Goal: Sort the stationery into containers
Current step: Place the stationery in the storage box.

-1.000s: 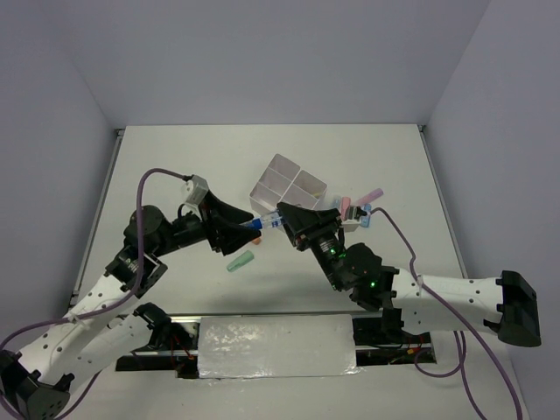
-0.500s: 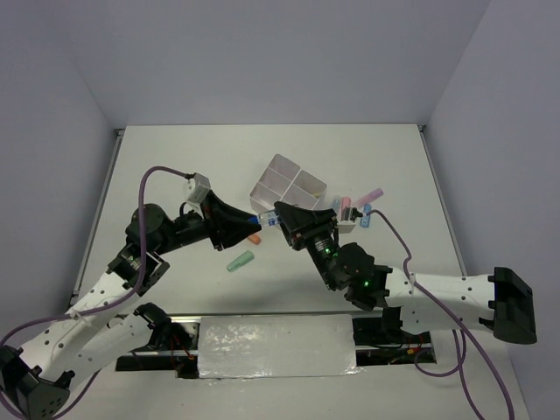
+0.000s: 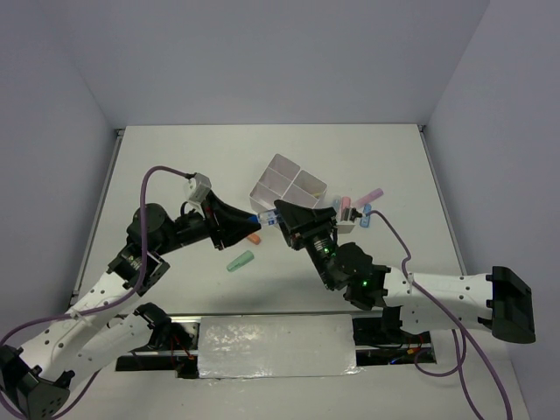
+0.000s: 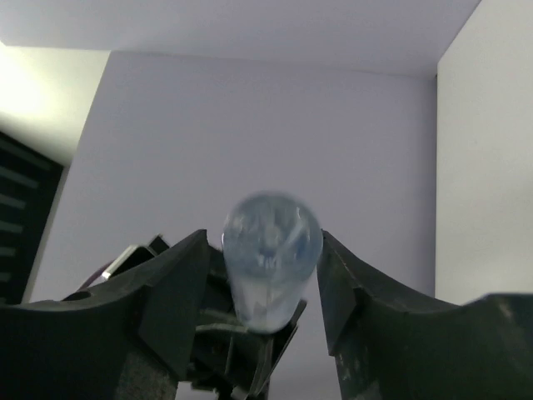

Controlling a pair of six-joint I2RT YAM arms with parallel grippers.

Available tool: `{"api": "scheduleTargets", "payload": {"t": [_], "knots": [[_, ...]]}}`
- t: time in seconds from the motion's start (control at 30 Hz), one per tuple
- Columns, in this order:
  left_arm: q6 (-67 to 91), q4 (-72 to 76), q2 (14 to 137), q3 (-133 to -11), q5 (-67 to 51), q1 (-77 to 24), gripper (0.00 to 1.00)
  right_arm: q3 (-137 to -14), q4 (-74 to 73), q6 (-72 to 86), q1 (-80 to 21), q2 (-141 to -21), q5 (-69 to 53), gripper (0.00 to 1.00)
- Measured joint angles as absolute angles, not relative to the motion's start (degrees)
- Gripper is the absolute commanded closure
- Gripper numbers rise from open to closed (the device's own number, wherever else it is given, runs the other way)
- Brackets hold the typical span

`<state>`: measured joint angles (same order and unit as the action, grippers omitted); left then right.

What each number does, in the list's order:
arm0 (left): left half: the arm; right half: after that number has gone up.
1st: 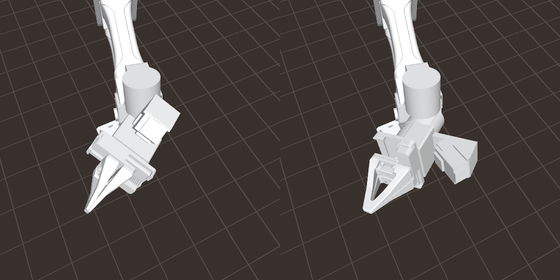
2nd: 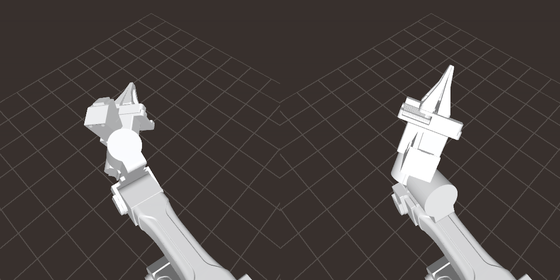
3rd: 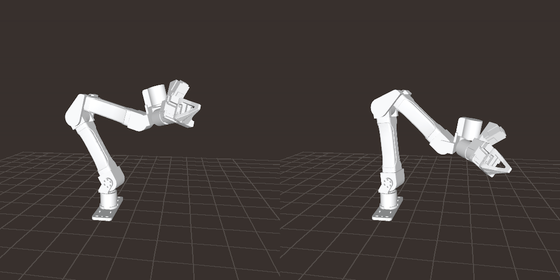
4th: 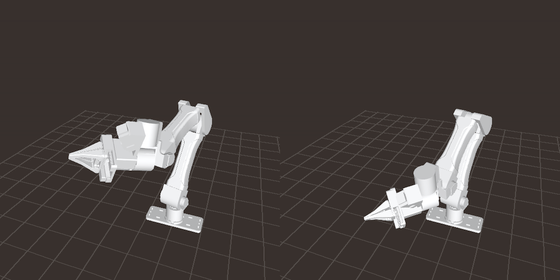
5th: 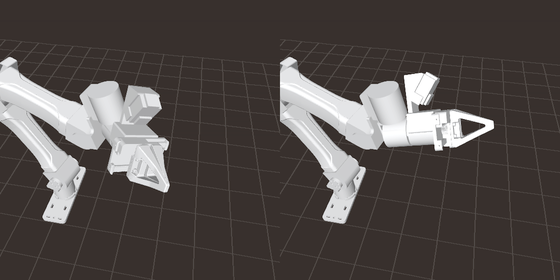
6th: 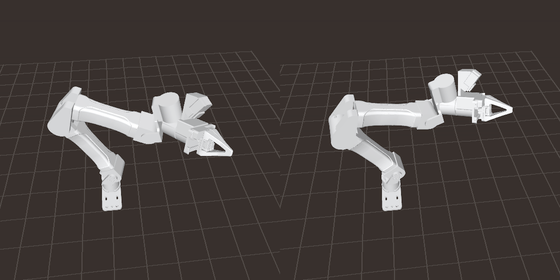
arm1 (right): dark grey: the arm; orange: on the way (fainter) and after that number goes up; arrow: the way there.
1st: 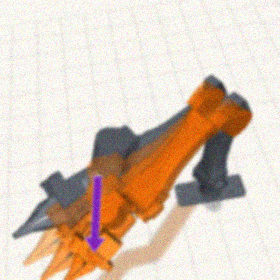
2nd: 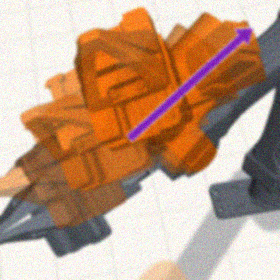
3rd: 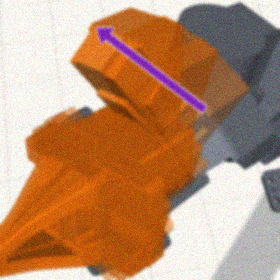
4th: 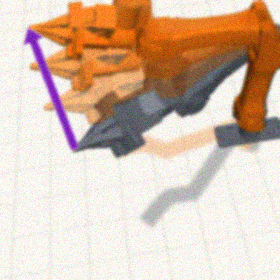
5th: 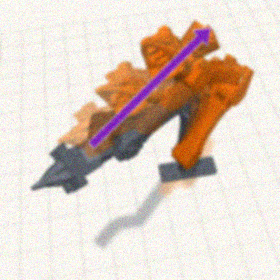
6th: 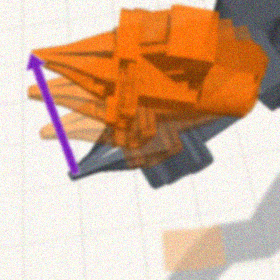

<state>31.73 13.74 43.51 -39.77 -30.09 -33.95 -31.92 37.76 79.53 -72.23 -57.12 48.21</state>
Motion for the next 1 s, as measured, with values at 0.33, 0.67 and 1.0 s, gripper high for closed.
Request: {"api": "scheduleTargets", "payload": {"t": [0.33,0.67,1.0], "knots": [[28.8,8.0,43.6,-41.4,-24.8,-34.0,1.00,-31.8,35.1,74.5,-72.3,-53.6,46.3,0.04],[24.4,-6.7,53.0,-56.3,-10.2,-33.9,1.00,-32.6,5.5,80.5,-70.7,-39.7,52.4,0.03],[18.1,-21.3,80.4,-80.4,3.5,-33.9,1.00,-50.5,-33.8,81.1,-70.6,-31.3,58.3,0.03]]}}
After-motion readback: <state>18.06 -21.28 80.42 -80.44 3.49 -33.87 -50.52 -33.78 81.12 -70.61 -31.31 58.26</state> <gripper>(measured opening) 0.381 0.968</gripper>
